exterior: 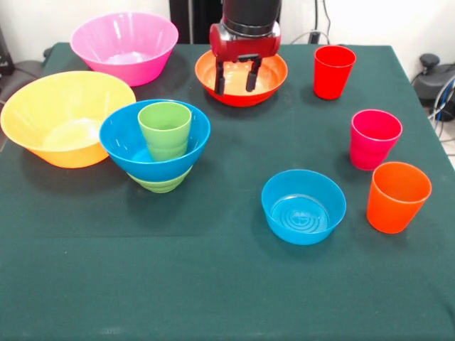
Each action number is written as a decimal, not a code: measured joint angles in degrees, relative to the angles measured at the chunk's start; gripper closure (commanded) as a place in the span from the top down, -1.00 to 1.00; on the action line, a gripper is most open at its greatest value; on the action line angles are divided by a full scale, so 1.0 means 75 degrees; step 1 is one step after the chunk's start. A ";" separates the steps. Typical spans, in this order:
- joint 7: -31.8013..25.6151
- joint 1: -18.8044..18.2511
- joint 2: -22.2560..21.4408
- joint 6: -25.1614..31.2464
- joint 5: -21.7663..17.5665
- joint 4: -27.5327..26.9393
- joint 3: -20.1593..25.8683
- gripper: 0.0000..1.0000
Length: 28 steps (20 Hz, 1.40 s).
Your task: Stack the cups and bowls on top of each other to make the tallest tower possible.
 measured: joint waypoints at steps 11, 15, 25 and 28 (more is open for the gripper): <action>0.0000 -0.0182 -0.0037 0.0089 -0.0006 0.0048 0.0064 1.00; 0.0000 -0.0345 0.0031 0.0089 -0.0006 0.0046 0.0148 1.00; -0.0083 -0.0745 0.0433 0.0240 -0.0079 0.0042 0.0551 1.00; -0.0168 -0.0758 0.0625 0.0467 -0.0095 0.0007 0.0574 1.00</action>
